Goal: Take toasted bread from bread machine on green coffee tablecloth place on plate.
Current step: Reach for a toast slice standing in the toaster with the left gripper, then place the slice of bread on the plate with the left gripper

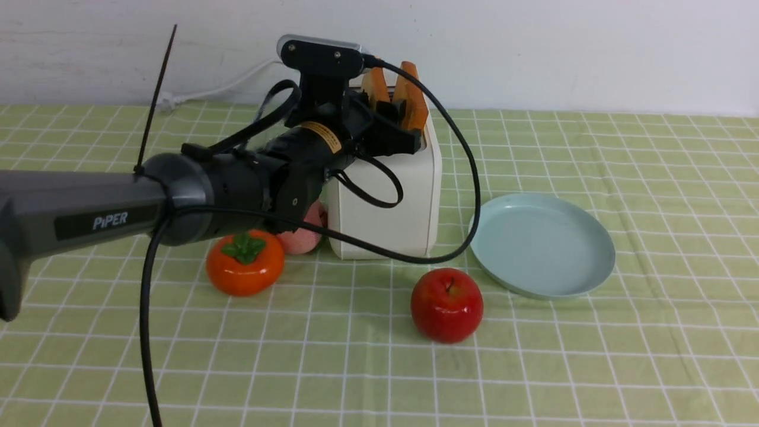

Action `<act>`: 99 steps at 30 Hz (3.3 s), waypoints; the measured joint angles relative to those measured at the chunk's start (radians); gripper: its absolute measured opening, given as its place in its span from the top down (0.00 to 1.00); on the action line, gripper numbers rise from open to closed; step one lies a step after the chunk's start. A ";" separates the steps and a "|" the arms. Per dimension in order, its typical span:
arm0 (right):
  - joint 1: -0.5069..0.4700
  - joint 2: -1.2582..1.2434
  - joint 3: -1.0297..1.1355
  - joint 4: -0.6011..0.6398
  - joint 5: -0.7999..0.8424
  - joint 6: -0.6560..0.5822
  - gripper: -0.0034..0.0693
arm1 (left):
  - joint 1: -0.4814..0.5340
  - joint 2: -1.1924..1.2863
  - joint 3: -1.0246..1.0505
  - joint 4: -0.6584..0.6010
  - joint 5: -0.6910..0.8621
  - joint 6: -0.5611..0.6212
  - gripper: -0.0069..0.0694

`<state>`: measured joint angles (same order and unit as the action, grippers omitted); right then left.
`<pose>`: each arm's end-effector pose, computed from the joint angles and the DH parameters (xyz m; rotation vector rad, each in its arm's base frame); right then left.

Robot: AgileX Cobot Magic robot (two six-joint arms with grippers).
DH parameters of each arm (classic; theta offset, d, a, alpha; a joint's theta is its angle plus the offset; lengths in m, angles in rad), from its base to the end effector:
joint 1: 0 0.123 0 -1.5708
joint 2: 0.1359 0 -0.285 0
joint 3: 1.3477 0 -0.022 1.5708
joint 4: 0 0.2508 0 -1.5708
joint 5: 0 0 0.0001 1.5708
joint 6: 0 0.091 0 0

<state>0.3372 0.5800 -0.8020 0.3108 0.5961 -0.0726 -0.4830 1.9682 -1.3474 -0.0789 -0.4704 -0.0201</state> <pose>0.0927 0.0491 0.3838 -0.2620 1.8449 0.5242 0.4113 -0.2121 0.2538 0.2948 1.6245 -0.4094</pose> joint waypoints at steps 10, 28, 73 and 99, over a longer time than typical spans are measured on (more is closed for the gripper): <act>0.001 0.000 0.000 0.000 0.004 -0.001 0.92 | 0.000 0.009 -0.012 -0.085 0.004 0.107 0.63; 0.001 0.000 0.000 0.000 0.004 -0.001 0.90 | 0.001 -0.178 -0.013 -0.140 0.005 0.155 0.78; 0.001 -0.153 -0.117 -0.021 0.498 0.003 0.95 | -0.339 0.187 -0.426 -0.311 0.492 -0.009 0.78; 0.001 -0.153 -0.117 -0.001 0.505 0.003 0.95 | -0.338 0.279 -0.431 -0.341 0.333 -0.009 0.78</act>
<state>0.3385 0.4273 -0.9189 0.3102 1.1015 -0.0694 -0.8214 2.2476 -1.7787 -0.4204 -0.1377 -0.0286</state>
